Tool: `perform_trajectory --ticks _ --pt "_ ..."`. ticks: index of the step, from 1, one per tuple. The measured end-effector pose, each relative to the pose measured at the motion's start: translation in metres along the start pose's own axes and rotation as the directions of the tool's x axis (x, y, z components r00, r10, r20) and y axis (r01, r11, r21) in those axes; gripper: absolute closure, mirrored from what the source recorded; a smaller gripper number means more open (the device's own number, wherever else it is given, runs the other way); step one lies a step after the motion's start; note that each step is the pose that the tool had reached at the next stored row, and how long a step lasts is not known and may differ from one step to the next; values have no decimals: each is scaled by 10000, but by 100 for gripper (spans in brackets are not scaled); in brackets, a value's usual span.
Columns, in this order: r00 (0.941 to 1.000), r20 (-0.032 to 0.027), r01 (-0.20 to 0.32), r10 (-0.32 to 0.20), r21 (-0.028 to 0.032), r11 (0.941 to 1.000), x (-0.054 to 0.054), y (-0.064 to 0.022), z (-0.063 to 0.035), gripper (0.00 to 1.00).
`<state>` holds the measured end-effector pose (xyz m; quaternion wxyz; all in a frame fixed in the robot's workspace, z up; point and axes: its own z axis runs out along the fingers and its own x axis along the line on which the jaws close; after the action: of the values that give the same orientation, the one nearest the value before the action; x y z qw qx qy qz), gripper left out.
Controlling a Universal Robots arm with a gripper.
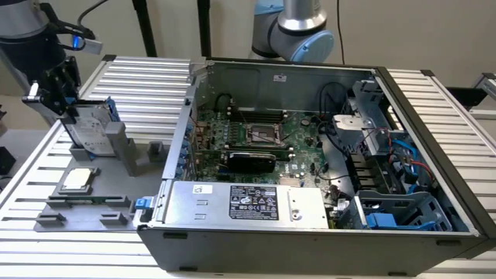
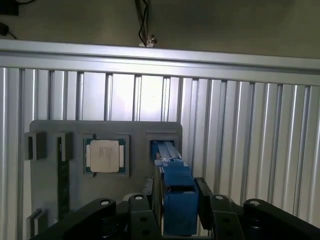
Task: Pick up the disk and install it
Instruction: 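Pick up the disk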
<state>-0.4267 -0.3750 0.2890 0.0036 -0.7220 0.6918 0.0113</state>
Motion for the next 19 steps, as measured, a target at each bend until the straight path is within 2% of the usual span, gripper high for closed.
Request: perform_trajectory --ticks 12,13,19 --pt "10000 -5 0 0 -1 10000 1 0 16 0" --pt "10000 -5 0 0 0 10000 1 0 16 100" --pt "10000 -3 -1 1 1 10000 1 0 17 100"
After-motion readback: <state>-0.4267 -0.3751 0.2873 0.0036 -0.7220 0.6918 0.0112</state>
